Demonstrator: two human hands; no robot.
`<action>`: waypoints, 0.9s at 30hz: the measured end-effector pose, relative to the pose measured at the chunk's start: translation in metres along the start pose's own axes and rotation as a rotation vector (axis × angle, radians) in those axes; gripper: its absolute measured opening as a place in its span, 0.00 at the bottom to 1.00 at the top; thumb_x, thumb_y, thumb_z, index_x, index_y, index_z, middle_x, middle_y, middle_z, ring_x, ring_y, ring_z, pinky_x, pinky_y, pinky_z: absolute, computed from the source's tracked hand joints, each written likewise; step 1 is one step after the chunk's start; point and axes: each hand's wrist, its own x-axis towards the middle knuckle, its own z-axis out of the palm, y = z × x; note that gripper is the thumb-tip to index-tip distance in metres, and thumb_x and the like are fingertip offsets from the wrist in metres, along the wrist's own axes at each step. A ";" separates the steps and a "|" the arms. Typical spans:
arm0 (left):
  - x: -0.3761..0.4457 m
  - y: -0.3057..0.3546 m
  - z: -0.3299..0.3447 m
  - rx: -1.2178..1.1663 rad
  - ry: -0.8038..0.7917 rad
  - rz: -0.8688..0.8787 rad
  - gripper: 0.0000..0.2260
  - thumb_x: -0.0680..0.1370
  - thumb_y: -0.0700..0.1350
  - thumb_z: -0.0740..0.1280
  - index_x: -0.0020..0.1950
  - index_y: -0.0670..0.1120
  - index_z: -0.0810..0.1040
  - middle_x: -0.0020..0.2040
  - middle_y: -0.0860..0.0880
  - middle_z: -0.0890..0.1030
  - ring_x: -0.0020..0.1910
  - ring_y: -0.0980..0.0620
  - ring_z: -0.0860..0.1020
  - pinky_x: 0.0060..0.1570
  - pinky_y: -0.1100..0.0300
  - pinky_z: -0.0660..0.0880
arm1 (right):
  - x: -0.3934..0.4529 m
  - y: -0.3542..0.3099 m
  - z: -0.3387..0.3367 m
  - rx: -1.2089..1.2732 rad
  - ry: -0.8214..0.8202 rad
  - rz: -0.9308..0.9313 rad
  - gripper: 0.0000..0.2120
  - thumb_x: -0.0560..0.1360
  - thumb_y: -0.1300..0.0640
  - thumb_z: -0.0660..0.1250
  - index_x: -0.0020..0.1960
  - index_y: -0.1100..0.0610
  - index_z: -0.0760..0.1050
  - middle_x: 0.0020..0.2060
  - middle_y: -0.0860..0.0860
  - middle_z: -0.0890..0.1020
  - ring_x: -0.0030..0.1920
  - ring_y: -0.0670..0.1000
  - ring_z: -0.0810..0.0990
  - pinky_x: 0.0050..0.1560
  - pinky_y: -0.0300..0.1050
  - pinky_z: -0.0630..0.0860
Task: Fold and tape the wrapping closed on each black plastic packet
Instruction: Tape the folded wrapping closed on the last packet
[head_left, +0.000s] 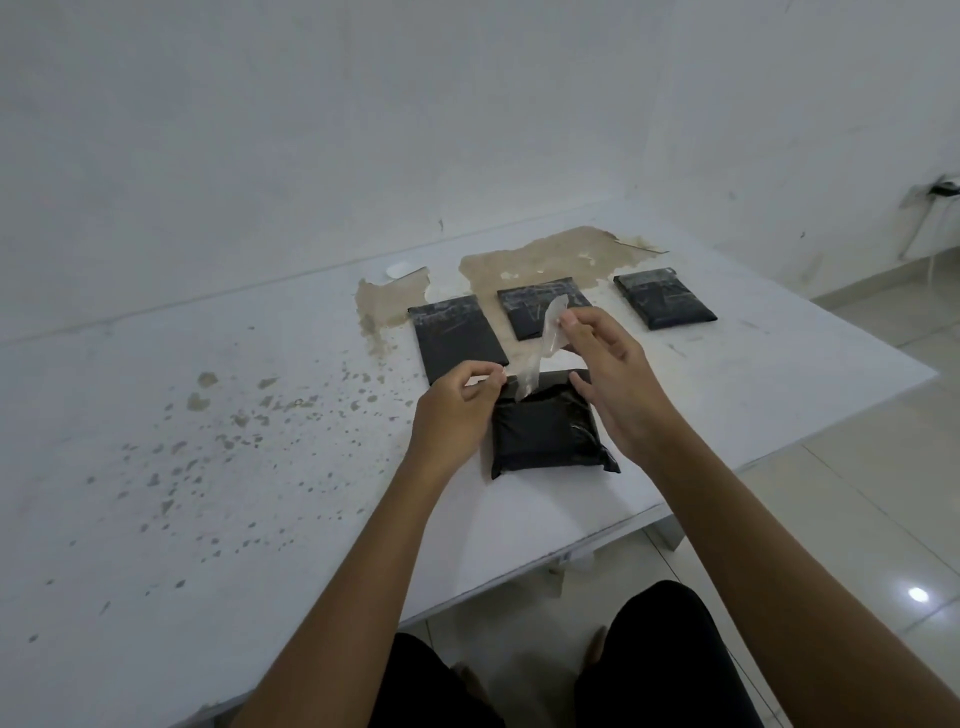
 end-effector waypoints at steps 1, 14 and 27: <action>0.001 0.000 0.001 0.026 0.008 0.013 0.09 0.83 0.55 0.66 0.59 0.55 0.82 0.53 0.61 0.83 0.52 0.64 0.79 0.46 0.70 0.71 | 0.001 -0.002 0.000 0.003 -0.004 0.002 0.11 0.81 0.48 0.64 0.42 0.39 0.81 0.48 0.44 0.81 0.56 0.43 0.78 0.63 0.47 0.71; 0.026 0.033 -0.003 0.119 0.050 -0.030 0.14 0.83 0.57 0.61 0.52 0.52 0.84 0.45 0.55 0.84 0.44 0.54 0.80 0.40 0.64 0.71 | 0.005 -0.010 0.001 0.027 -0.029 0.011 0.10 0.80 0.44 0.64 0.41 0.39 0.78 0.50 0.43 0.80 0.60 0.46 0.75 0.59 0.52 0.69; 0.031 0.054 -0.017 0.137 -0.381 -0.246 0.22 0.83 0.66 0.57 0.66 0.55 0.82 0.75 0.50 0.73 0.72 0.50 0.71 0.59 0.51 0.65 | 0.008 -0.006 -0.007 0.110 -0.016 0.064 0.07 0.81 0.43 0.63 0.48 0.42 0.77 0.49 0.43 0.81 0.59 0.46 0.77 0.63 0.58 0.67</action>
